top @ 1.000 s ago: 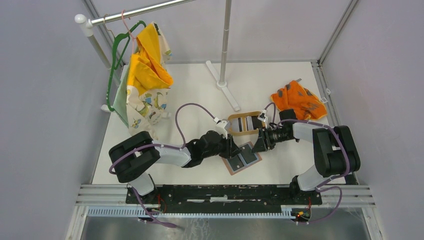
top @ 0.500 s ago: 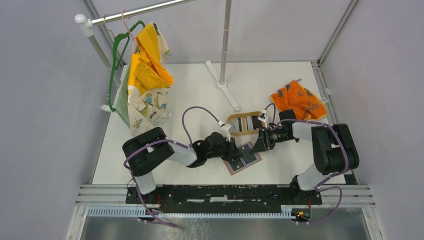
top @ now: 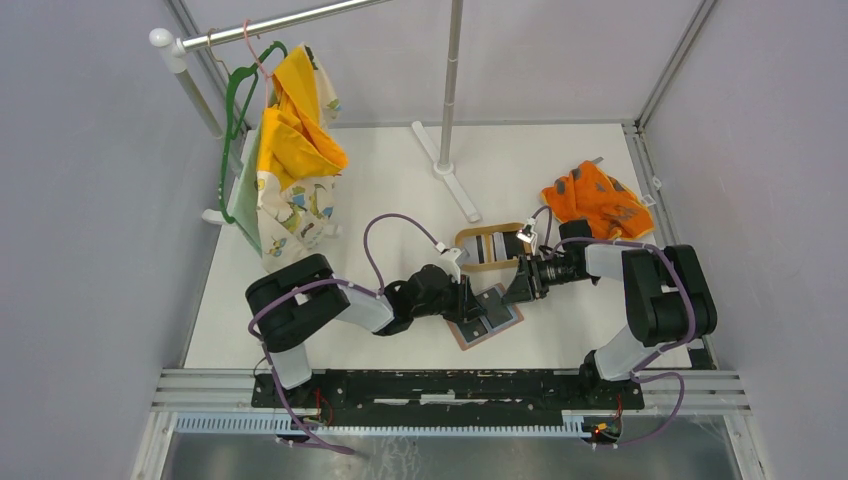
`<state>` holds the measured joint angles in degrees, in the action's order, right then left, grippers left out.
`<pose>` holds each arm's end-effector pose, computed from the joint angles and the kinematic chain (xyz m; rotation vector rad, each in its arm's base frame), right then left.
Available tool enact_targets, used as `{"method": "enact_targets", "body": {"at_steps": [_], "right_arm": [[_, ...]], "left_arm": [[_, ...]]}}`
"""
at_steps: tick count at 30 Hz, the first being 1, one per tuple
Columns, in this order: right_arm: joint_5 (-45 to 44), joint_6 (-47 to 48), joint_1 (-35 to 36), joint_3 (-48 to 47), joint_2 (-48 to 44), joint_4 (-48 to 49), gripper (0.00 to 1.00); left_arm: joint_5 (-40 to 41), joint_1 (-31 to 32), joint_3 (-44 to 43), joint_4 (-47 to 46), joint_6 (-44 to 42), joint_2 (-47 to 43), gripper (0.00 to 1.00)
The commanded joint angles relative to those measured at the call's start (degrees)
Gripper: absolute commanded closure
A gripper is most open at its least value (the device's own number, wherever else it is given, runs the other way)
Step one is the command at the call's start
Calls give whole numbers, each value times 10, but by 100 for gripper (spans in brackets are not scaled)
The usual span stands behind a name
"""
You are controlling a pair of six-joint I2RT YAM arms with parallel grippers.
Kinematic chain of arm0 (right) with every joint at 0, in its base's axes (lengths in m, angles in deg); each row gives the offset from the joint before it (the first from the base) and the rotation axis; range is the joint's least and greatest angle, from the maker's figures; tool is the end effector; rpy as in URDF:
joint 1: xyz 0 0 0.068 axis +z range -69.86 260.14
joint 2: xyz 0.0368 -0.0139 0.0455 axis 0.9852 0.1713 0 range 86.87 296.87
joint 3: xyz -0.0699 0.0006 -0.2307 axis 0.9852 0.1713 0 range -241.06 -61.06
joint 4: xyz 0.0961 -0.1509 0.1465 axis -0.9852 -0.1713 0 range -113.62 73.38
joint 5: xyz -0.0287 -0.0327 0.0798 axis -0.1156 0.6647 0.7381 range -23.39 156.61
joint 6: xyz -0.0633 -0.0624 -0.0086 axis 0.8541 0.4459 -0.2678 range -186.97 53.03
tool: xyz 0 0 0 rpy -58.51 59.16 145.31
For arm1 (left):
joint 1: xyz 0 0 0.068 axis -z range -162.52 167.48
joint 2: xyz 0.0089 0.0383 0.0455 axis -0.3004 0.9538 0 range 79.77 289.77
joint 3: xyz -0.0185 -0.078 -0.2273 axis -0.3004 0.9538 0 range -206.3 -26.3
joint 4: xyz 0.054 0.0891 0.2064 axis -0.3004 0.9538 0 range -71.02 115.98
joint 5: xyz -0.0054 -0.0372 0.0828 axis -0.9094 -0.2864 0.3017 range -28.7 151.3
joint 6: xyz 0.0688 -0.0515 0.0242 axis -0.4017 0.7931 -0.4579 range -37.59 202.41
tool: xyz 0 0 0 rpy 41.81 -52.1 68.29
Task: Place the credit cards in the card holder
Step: Turn over the card slot in the card holder.
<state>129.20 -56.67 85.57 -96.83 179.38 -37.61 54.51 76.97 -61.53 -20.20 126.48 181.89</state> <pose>0.2125 0.0912 0.0915 -0.5026 2.4466 1.5023 0.1657 -0.2999 0.0963 0.3888 2.2596 -1.1718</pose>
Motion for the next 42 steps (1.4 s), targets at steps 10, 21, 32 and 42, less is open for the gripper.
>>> {"method": "enact_targets", "body": {"at_steps": [10, 21, 32, 42], "right_arm": [[79, -50, 2, 15, 8, 57, 59], [123, -71, 2, 23, 5, 85, 58], [139, -101, 13, 34, 6, 125, 57], [149, -102, 43, 27, 27, 150, 53]], "left_arm": [[-14, -1, 19, -86, 28, -19, 58], [-10, -9, 50, -150, 68, -30, 41], [-26, -14, 63, -230, 106, -1, 30], [-35, -13, 64, -253, 110, 12, 26]]}}
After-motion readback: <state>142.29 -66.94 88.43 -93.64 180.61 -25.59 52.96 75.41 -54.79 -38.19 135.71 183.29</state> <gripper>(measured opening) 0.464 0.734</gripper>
